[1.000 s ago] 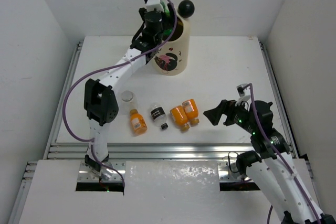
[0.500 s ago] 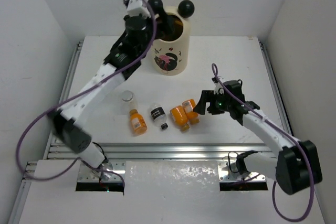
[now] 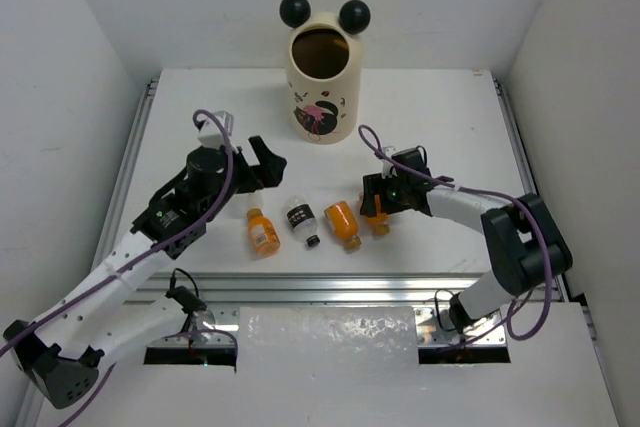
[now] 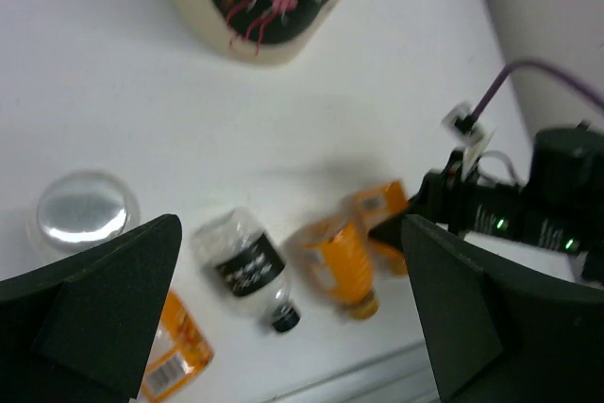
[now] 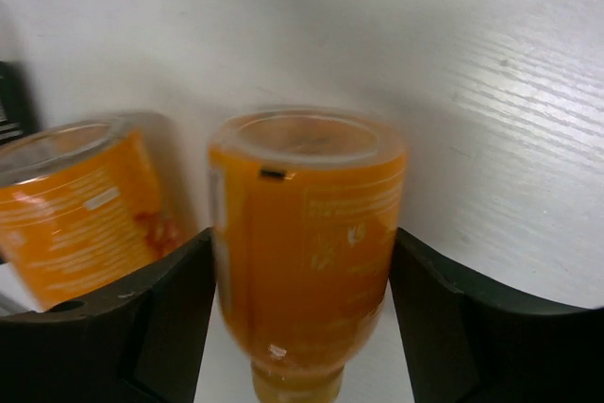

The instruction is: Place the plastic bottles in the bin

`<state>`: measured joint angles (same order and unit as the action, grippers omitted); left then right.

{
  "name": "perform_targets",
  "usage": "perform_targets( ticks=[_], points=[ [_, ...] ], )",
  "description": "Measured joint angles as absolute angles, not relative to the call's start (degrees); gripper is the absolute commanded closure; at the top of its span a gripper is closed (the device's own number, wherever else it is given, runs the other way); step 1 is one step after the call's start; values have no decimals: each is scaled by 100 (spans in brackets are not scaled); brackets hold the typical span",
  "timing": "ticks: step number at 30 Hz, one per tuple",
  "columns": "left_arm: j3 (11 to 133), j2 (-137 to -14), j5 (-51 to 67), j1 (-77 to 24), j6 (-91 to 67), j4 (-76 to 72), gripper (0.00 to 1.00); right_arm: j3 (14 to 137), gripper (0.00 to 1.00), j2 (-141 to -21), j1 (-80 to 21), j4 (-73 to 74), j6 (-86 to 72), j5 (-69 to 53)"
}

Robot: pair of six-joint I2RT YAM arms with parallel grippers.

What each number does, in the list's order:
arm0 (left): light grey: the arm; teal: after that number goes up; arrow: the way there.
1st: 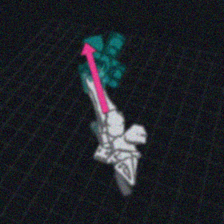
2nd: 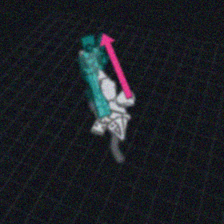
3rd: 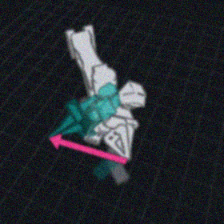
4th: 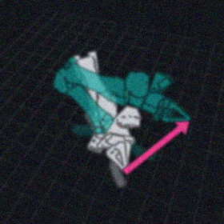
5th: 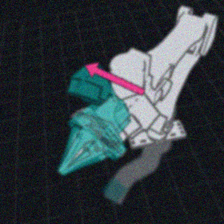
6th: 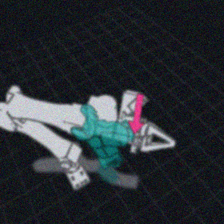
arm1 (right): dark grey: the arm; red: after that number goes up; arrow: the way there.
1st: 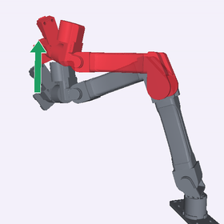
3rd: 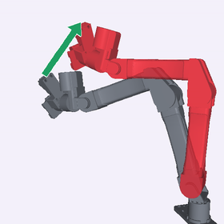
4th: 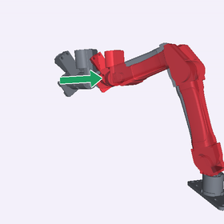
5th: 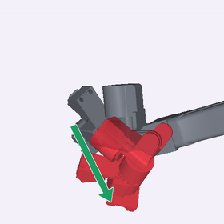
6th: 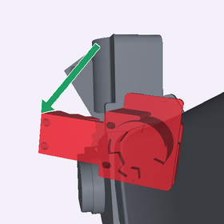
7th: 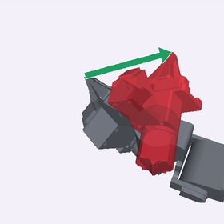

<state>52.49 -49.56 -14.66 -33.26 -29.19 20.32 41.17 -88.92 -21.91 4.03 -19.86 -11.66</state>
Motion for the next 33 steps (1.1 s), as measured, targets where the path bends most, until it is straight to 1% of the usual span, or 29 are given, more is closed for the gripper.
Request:
perform_targets(
  ticks=[3,4,6,7,9,10,12,15,19,22,26,28,29,30,31,32,33],
  points=[
    [5054,-4858,-1288,-3326,-2919,2440,0,4093,46,-9150,-2141,270,-1935,-1118],
    [5052,-4810,-1243,-3323,-2919,2515,0,4086,57,-9157,-2126,207,-1929,-1109],
    [5052,-4711,-1055,-3326,-2919,2504,0,4021,65,-9113,-2112,91,-1900,-1068],
    [5052,-4696,-939,-3326,-2919,2467,0,3970,70,-9041,-2112,78,-1900,-1037],
    [5054,-4788,-676,-3356,-2921,2346,0,3771,73,-8700,-2112,93,-1903,-1026],
    [5057,-4866,-596,-3426,-2923,2263,0,3638,76,-8390,-2115,104,-1916,-1059],
    [5100,-5098,-460,-3653,-2934,2095,0,3395,77,-7677,-2112,34,-1935,-1253],
    [5352,-5787,-69,-4213,-2941,1752,0,2803,78,-6114,-2121,-552,-1938,-2053],
    [5701,-6630,580,-4709,-2941,1197,0,2368,80,-4504,-2163,-1116,-1883,-3048],
    [5892,-6967,821,-5017,-2936,871,0,2239,80,-3885,-2187,-1433,-1863,-3603],
    [6329,-7332,902,-5378,-2897,659,1,2191,79,-3592,-2204,-1584,-1885,-4099],
    [6460,-7439,921,-5448,-2897,567,11,2187,79,-3487,-2206,-1579,-1900,-4226],
    [6479,-7470,947,-5452,-2902,519,22,2187,78,-3444,-2206,-1584,-1905,-4268],
    [6484,-7500,991,-5472,-2908,478,38,2187,78,-3420,-2206,-1584,-1909,-4283],
    [6484,-7533,1035,-5476,-2919,454,66,2189,77,-3398,-2206,-1584,-1922,-4268],
    [6484,-7570,1094,-5478,-2912,438,71,2191,77,-3376,-2211,-1573,-1940,-4244],
    [6488,-7599,1116,-5485,-2917,408,72,2193,77,-3365,-2213,-1527,-1933,-4200]
  ],
)
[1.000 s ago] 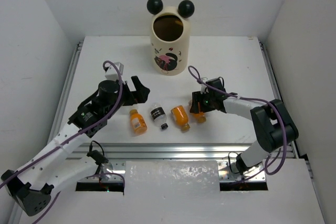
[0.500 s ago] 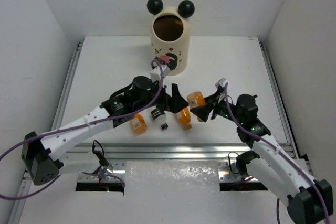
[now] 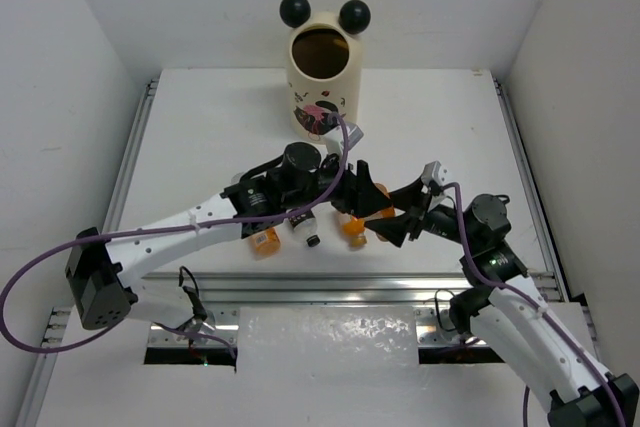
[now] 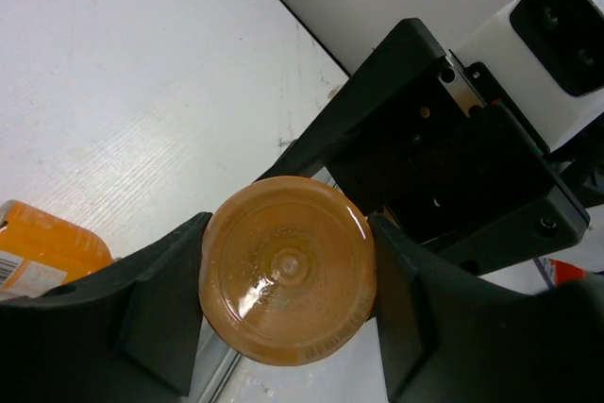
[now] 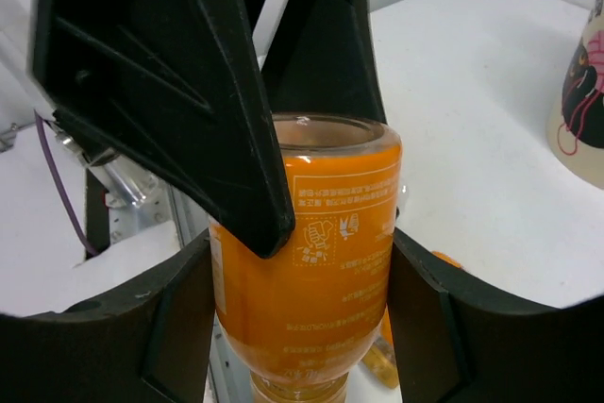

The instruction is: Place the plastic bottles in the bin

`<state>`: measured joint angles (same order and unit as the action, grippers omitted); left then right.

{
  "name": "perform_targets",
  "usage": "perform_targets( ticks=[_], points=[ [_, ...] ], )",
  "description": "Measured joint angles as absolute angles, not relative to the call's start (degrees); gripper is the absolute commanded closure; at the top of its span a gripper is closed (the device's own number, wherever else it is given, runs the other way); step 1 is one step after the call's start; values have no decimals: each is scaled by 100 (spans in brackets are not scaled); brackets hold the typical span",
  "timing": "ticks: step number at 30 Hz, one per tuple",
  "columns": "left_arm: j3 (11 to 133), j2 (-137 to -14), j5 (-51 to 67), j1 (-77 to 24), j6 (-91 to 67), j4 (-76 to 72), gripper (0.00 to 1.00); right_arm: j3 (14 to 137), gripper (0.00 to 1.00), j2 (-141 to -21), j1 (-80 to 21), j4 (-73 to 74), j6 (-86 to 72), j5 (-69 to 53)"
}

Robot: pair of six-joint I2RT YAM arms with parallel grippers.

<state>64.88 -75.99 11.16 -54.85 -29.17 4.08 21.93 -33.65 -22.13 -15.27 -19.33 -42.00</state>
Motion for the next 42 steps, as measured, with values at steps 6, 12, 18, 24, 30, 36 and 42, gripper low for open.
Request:
perform_targets(
  ticks=[6,12,18,24,30,36,42],
  points=[
    [6495,-7605,1129,-5483,-2895,412,100,2220,2,-3369,-2226,-1474,-2001,-4125],
    [7070,-7555,-637,-5658,-2897,1459,100,2482,1,-3227,-2228,-923,-2071,-3133],
    [8381,-7647,-2746,-4606,-2963,1984,100,2705,1,-2355,-2226,694,-1973,-838],
    [9137,-8318,-3533,-3409,-2596,1125,100,2731,1,-2189,-2226,1291,-2038,-104],
    [11314,-10283,-3323,-2936,-2259,751,100,2722,1,-2425,-2226,1452,-2154,-84],
    [12811,-11721,-3009,-2803,-2213,1125,65,2696,1,-2453,-2226,1450,-2206,-209],
    [12342,-11808,-2836,-2801,-2318,1264,0,2698,1,-3033,-2226,1288,-2209,-740]
  ],
)
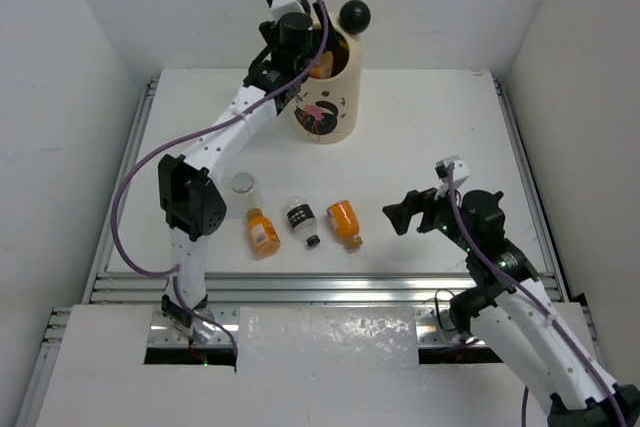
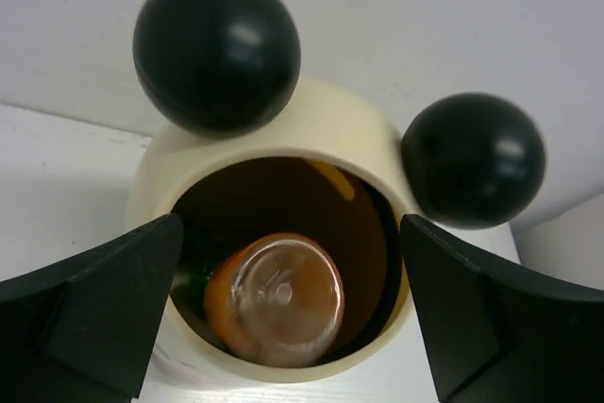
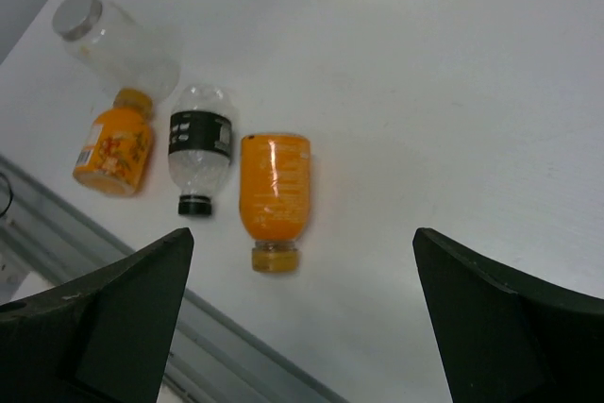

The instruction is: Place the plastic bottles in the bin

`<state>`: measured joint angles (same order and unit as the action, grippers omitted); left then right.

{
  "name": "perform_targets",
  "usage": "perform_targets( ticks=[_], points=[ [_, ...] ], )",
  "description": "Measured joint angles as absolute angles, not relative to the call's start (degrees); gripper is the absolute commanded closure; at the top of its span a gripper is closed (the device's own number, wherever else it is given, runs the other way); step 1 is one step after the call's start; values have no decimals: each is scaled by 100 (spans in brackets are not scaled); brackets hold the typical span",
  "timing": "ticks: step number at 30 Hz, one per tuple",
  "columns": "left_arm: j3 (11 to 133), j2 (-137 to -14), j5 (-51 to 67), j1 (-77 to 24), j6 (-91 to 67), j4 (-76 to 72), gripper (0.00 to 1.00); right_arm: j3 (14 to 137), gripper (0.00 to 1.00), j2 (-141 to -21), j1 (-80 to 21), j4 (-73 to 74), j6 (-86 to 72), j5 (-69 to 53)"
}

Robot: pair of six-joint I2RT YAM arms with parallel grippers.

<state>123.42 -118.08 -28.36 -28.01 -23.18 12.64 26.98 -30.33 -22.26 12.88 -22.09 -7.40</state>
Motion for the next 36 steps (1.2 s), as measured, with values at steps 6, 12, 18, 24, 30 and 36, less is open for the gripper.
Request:
perform_targets(
  ticks=[6,12,18,24,30,36],
  points=[
    [11998,-11574,-2585,-2808,-2449,1437,0,2779,1,-4768,-2257,821,-2233,-1688],
    [9894,-9233,-2224,-2886,-2622,1699,0,2980,4,-6501,-2823,556,-2154,-1627],
    [6925,-5846,-1673,-3006,-2954,1181,0,3542,15,-7813,-3415,178,-2014,-1345],
    [5516,-4786,-1509,-3011,-3070,1535,0,3752,38,-8571,-3599,-91,-1925,-891],
    [5061,-5059,-604,-3052,-3146,1914,0,3181,77,-7975,-3732,-506,-1896,-832],
    [5179,-5872,301,-3957,-3260,1365,0,2143,81,-5369,-3948,-978,-1472,-1011]
  ],
)
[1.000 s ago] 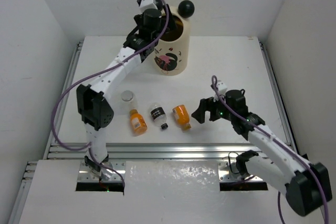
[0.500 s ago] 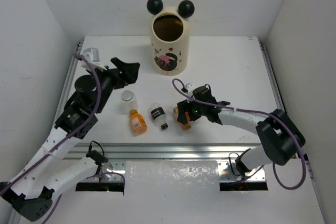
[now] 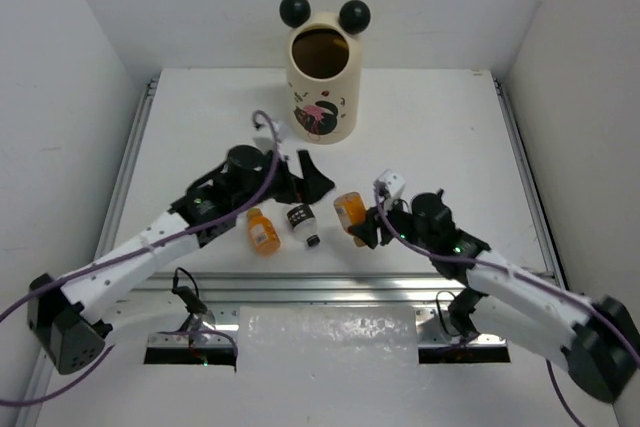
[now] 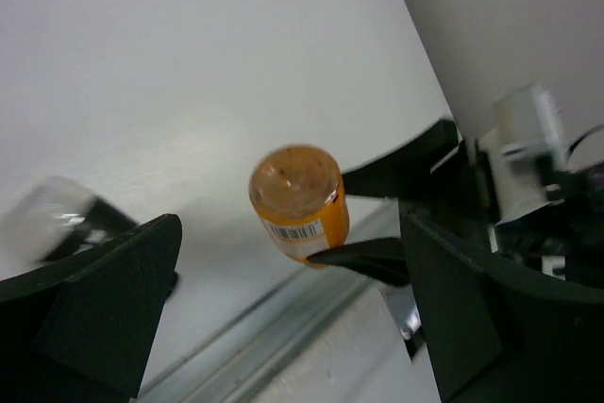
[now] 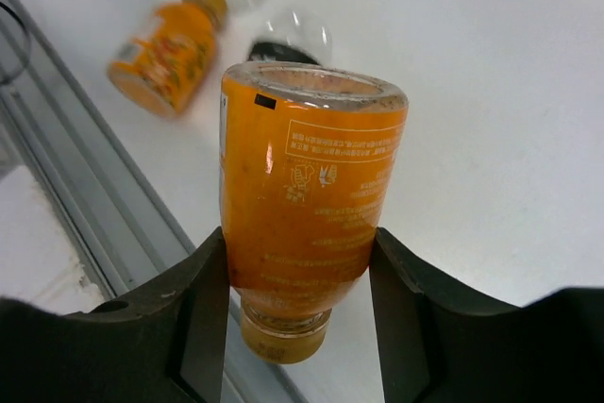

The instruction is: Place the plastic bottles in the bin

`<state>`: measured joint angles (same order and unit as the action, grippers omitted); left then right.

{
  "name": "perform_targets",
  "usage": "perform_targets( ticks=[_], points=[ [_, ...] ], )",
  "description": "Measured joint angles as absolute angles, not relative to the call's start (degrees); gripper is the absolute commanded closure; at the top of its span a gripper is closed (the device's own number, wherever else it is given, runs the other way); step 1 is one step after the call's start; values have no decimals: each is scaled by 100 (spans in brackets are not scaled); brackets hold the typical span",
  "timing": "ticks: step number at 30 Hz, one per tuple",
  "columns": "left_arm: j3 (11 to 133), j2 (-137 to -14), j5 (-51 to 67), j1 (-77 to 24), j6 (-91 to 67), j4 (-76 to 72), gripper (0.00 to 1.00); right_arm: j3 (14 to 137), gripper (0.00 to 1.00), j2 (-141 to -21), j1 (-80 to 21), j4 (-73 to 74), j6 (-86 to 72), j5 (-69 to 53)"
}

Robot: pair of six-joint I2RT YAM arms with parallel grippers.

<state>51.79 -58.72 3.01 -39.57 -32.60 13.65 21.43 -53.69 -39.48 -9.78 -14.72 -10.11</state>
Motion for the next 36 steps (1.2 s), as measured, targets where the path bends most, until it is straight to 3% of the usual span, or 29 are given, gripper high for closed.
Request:
perform_targets(
  ticks=[4,9,11,12,14,15,17,18,19,23,29,32,36],
  points=[
    [5256,-6600,891,-4582,-3330,928,0,2025,80,-3948,-3948,-880,-1186,-1186],
    [5472,-6956,1066,-4989,-3354,836,3,2128,79,-3157,-3948,-609,-1039,-1380],
    [5601,-7024,1133,-5074,-3371,746,17,2222,77,-3028,-3946,-460,-1026,-1492],
    [5662,-7063,1177,-5107,-3376,690,38,2287,76,-3000,-3946,-403,-1028,-1562],
    [5791,-7140,1315,-5192,-3376,572,65,2373,72,-2950,-3942,-333,-1028,-1616],
    [5813,-7153,1282,-5225,-3345,539,73,2386,69,-2926,-3909,-327,-1057,-1643],
    [5817,-7168,1302,-5240,-3319,502,100,2392,57,-2886,-3892,-292,-1061,-1640],
    [5828,-7181,1308,-5240,-3321,493,100,2392,26,-2873,-3879,-287,-1070,-1632],
    [5863,-7199,1293,-5240,-3317,521,100,2392,2,-2860,-3876,-276,-1122,-1612],
    [6305,-7328,703,-5273,-3328,827,100,2392,1,-2733,-3942,-346,-1253,-1446],
    [7483,-7478,-2261,-5181,-2956,1280,100,2379,1,-2320,-3951,174,-1793,32],
    [7918,-7752,-3345,-4781,-2547,849,100,2316,1,-2196,-3951,464,-1981,464],
    [8656,-8576,-3750,-3785,-2097,261,100,2222,1,-2123,-3951,764,-2128,659]
  ],
)
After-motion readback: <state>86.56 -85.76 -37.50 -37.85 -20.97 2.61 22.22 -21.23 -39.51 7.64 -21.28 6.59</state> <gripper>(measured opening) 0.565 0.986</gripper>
